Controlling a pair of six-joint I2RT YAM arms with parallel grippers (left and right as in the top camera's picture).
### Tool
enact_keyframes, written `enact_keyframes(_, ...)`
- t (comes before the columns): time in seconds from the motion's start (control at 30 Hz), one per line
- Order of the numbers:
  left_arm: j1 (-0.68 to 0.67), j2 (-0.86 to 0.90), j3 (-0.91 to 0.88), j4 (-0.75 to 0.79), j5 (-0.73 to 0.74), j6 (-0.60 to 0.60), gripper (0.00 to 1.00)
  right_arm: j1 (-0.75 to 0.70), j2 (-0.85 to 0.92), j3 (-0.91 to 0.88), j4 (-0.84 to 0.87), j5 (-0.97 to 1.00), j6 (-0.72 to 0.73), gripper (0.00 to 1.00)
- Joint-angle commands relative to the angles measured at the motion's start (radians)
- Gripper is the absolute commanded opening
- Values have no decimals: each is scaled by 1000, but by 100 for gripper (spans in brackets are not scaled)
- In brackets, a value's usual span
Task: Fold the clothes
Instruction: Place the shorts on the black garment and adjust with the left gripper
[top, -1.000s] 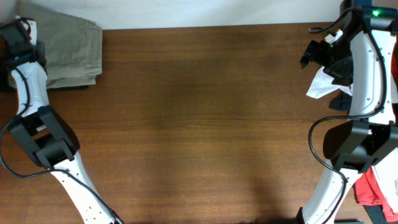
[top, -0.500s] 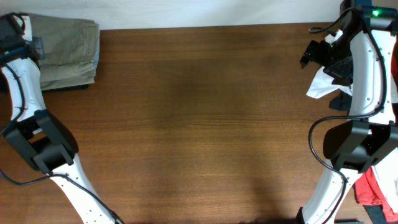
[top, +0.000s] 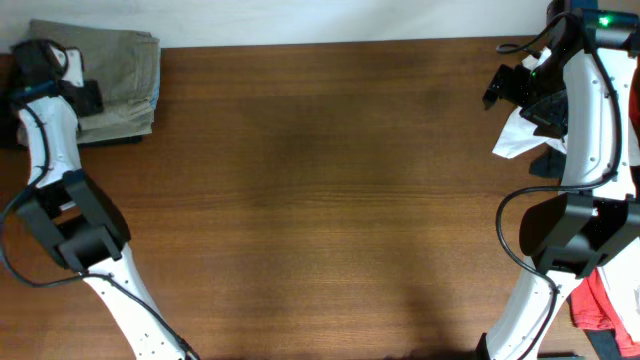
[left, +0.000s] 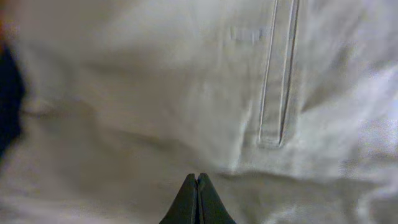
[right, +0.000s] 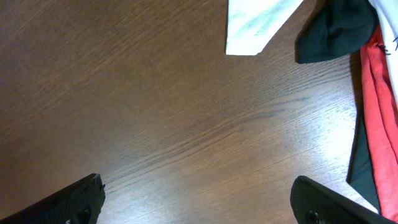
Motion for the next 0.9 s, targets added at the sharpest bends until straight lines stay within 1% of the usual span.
enact_keyframes(0.0, 6, 66, -13, -50, 32, -14, 1, -6, 4, -2, 0, 13, 6, 99)
enact_keyframes(0.2, 6, 77, -12, -113, 60, -23, 1, -6, 4, -2, 0, 12, 6, 99)
enact_keyframes(0.33, 6, -10, -10, -124, 60, -30, 1, -6, 4, -2, 0, 13, 6, 99)
enact_keyframes(0.43, 5, -108, -10, -127, 60, -89, 1, -6, 4, -2, 0, 13, 6, 99)
enact_keyframes(0.47, 6, -186, -10, -131, 81, -130, 25, -6, 4, -2, 0, 12, 6, 99)
enact_keyframes(0.5, 5, -220, -10, -135, 105, -141, 45, -6, 4, -2, 0, 13, 6, 99)
enact_keyframes(0.53, 5, -253, -10, -142, 133, -144, 52, -6, 4, -2, 0, 13, 6, 99)
enact_keyframes(0.57, 5, -290, -10, -148, 165, -144, 57, -6, 4, -2, 0, 12, 6, 99)
enact_keyframes(0.63, 5, -364, -10, -158, 232, -144, 87, -6, 4, -2, 0, 12, 6, 99)
enact_keyframes(0.67, 5, -405, -10, -169, 262, -144, 99, -6, 4, -2, 0, 13, 6, 98)
enact_keyframes(0.8, 5, -497, -10, -249, 373, -145, 99, -6, 4, -2, 0, 12, 6, 99)
enact_keyframes(0.87, 5, -548, -10, -347, 477, -145, 99, -6, 4, -2, 0, 13, 6, 99)
